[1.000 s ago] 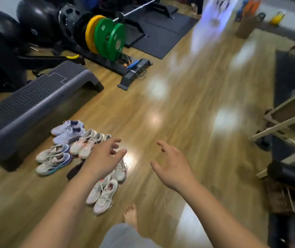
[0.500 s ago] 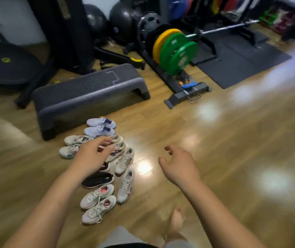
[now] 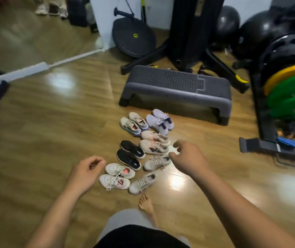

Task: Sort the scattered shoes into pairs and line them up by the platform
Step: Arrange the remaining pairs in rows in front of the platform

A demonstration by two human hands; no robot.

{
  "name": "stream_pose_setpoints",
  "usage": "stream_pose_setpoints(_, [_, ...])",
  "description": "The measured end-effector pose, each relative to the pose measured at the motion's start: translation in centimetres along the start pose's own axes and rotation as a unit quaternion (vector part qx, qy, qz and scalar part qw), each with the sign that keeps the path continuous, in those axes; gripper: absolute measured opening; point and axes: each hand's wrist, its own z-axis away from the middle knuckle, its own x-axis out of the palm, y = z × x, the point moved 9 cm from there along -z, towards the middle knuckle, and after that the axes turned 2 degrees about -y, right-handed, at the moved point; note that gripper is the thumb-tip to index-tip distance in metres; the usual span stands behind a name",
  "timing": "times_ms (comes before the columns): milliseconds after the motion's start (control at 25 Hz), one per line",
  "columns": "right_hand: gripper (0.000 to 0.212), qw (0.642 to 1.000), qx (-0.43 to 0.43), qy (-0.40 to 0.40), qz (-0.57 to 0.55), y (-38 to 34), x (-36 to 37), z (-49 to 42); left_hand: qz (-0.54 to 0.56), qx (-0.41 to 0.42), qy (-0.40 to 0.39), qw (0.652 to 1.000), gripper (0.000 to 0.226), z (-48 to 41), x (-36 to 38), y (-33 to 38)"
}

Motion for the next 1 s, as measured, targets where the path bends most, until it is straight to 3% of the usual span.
stream_pose_setpoints(360, [0.037,0.99,-0.05,-0.098,0.088,1.6,2.9,-8.9,0.035,-0.125,-0.057,0.99,0.015,-6.9,11.0,-2.2])
stream_pose_setpoints(520, [0.035,0.969,-0.065,-0.201,0.128,3.7,7.7,-16.7,0.059,-0.264,-0.067,0.96,0.012,-6.8,16.5,-6.2])
stream_pose_setpoints(640, [0.033,0.941,-0.079,-0.277,0.176,6.8,14.0,-23.9,0.061,-0.334,-0.024,0.94,0.014,-6.2,20.3,-9.0])
stream_pose_setpoints(800, [0.028,0.867,-0.139,-0.393,0.273,11.7,25.0,-30.6,0.072,-0.424,0.026,0.902,0.011,-6.2,27.2,-12.8])
stream_pose_setpoints(920, [0.028,0.865,-0.135,-0.379,0.3,16.5,33.2,-37.1,0.069,-0.459,-0.016,0.885,0.023,-8.9,37.4,-18.9])
stream_pose_setpoints(1000, [0.032,0.854,-0.151,-0.382,0.32,20.4,39.3,-40.0,0.107,-0.469,-0.043,0.875,0.017,-11.8,45.1,-23.8])
